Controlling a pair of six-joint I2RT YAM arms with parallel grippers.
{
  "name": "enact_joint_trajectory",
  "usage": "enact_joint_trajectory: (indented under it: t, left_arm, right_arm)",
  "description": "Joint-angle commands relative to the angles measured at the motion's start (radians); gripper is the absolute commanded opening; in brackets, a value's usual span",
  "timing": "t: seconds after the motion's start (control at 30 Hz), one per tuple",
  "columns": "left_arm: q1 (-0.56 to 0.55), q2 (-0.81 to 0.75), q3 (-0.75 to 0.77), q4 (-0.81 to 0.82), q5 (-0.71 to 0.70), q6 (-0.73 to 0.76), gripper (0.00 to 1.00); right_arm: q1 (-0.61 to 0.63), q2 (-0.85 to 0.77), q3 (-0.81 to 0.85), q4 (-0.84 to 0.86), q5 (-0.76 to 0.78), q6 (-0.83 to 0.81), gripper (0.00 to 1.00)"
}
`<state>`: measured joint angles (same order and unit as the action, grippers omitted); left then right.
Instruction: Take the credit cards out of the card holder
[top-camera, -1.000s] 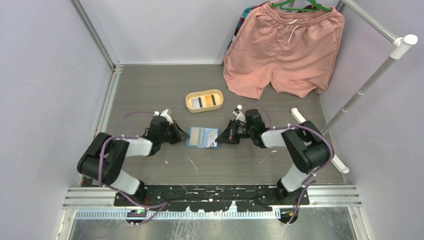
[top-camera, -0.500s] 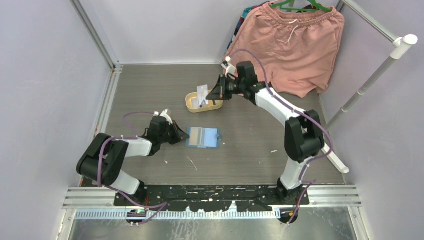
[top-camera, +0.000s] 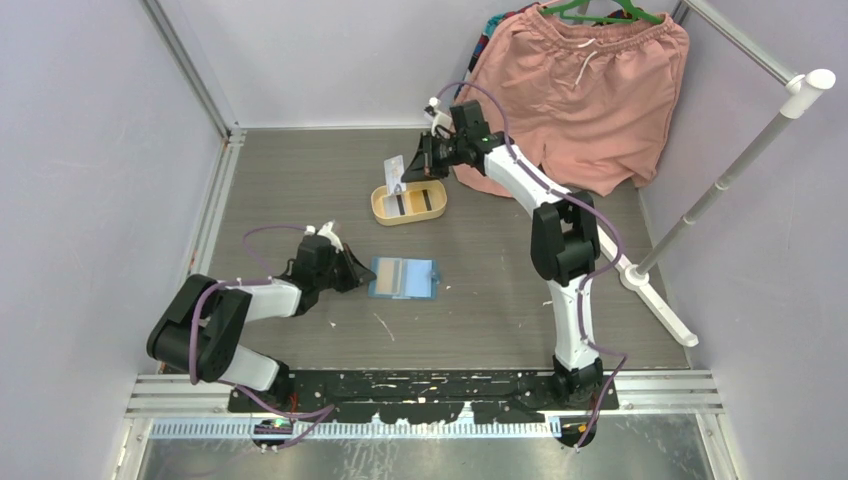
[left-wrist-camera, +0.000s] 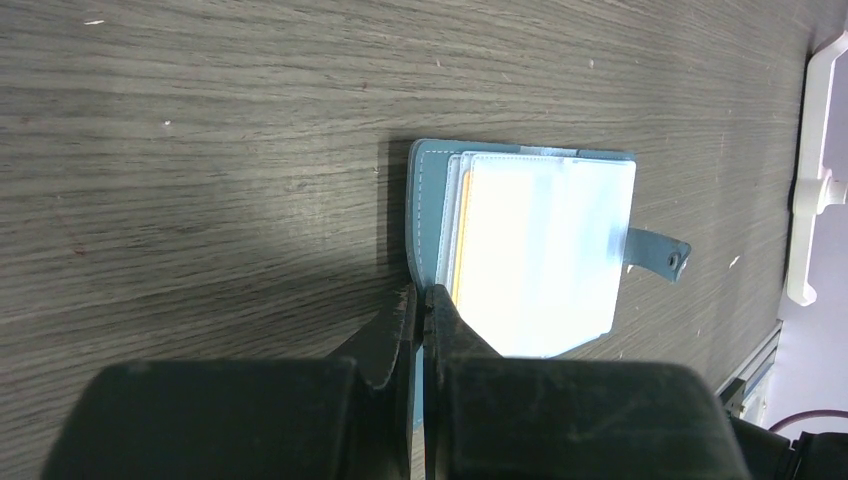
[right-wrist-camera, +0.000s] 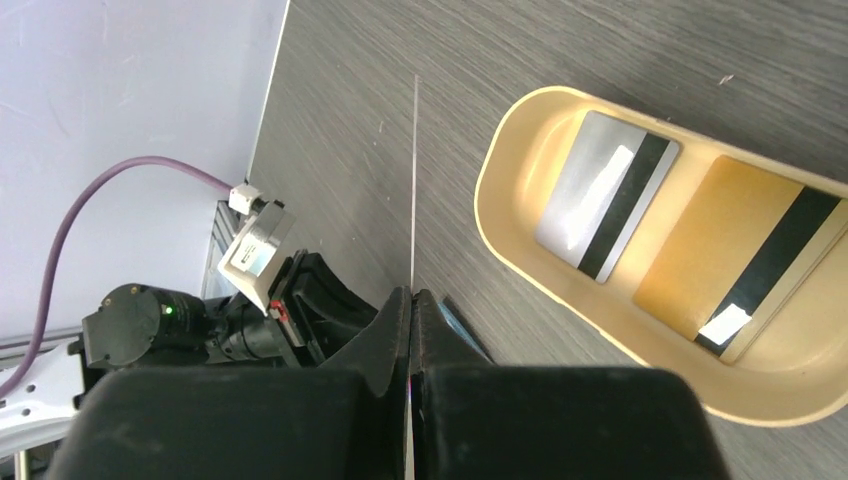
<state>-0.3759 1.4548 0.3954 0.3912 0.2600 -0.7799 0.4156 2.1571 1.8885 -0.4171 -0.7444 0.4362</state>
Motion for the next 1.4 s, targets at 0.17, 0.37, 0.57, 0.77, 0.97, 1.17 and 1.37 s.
enact_joint_trajectory:
  t: [0.17,0.37,0.57,0.77,0.97,1.17,1.37]
  left_arm:
    - [-0.003,0.000,-0.021,-0.147,-0.064,0.057,0.00]
    - [-0.003,0.000,-0.015,-0.157,-0.068,0.059,0.00]
    - [-0.003,0.016,-0.004,-0.164,-0.061,0.062,0.00]
    - [-0.003,0.026,0.005,-0.167,-0.060,0.061,0.00]
    - [-0.003,0.048,0.012,-0.166,-0.057,0.060,0.00]
    - [-0.002,0.064,0.017,-0.165,-0.054,0.059,0.00]
    - [-0.003,0.070,0.020,-0.169,-0.056,0.059,0.00]
  right_arm:
    - [-0.003,0.088,0.108,-0.033,-0.017,-0.028,0.01]
    - [-0.004,0.147,0.115,-0.008,-0.013,-0.013,0.01]
    - [-0.004,0.199,0.142,0.002,-0.013,0.001,0.01]
    - [-0.003,0.233,0.156,0.005,-0.024,0.010,0.01]
    - [-0.002,0.269,0.185,-0.020,-0.027,-0.007,0.01]
    - [-0.001,0.303,0.221,-0.057,-0.033,-0.025,0.01]
    - [-0.003,0.323,0.227,-0.078,-0.034,-0.040,0.01]
